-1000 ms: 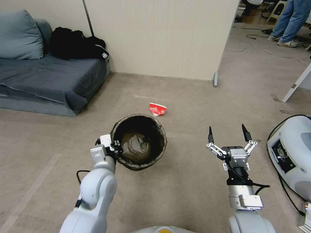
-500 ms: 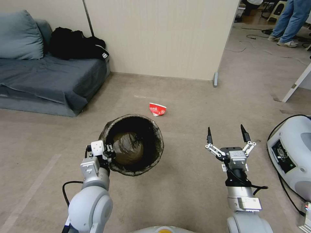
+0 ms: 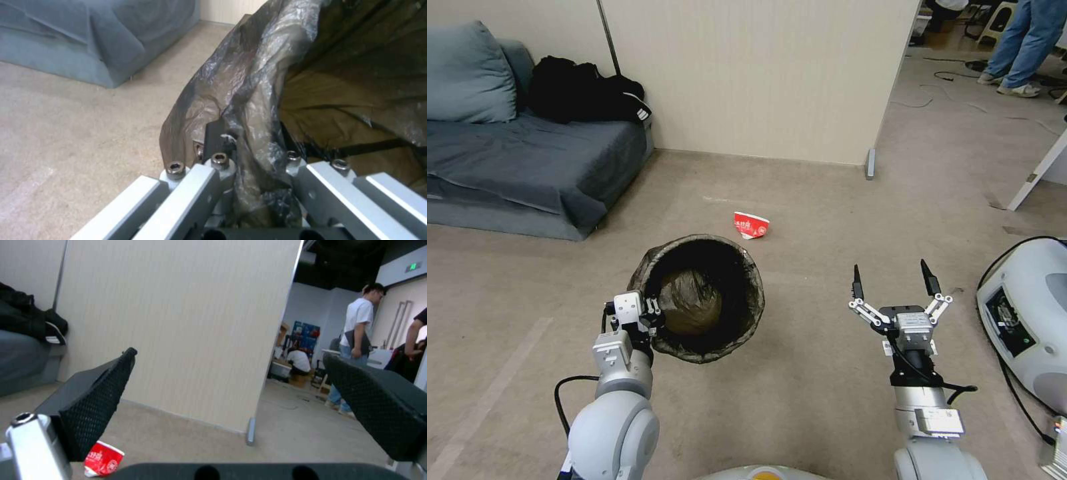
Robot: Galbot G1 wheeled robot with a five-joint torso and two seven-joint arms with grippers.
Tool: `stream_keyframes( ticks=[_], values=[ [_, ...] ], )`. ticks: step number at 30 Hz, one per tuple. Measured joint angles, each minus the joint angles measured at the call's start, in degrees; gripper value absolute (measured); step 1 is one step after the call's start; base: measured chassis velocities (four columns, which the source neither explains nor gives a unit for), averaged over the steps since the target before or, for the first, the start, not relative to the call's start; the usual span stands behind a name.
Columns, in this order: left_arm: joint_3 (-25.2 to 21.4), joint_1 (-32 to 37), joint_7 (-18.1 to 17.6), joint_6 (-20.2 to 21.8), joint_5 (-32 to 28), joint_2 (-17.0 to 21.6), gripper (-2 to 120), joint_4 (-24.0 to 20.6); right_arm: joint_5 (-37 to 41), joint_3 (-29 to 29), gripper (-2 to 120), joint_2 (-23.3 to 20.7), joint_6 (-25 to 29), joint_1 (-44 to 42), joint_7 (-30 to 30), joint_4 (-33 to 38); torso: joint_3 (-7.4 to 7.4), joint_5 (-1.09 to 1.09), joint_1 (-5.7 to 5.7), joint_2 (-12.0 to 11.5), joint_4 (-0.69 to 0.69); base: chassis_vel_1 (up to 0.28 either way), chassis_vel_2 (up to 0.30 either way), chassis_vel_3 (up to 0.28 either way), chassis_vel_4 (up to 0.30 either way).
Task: Pick up the trash bin, then pick up the garbage from the floor and place it into the trash bin.
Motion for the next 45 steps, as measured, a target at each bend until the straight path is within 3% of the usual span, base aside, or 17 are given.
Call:
stream_keyframes(
  ticks=[22, 45],
  values=[
    [0.08, 0.17, -0.45, 1.13, 0.01, -0.18, 2, 0.46, 0.37, 0.20, 100, 0.00, 0.07, -0.20, -0.63, -0.34, 0.00, 0.01, 0.00, 0.00, 0.00, -0.039, 0.036, 0.037, -0.037],
    [0.07, -0.26, -0.57, 1.21, 0.38, -0.32, 2, 0.69, 0.42, 0.29, 100, 0.00, 0.25, -0.37, -0.71, -0.40, 0.01, 0.02, 0.00, 0.00, 0.01, -0.285, 0.284, 0.284, -0.282]
  ],
)
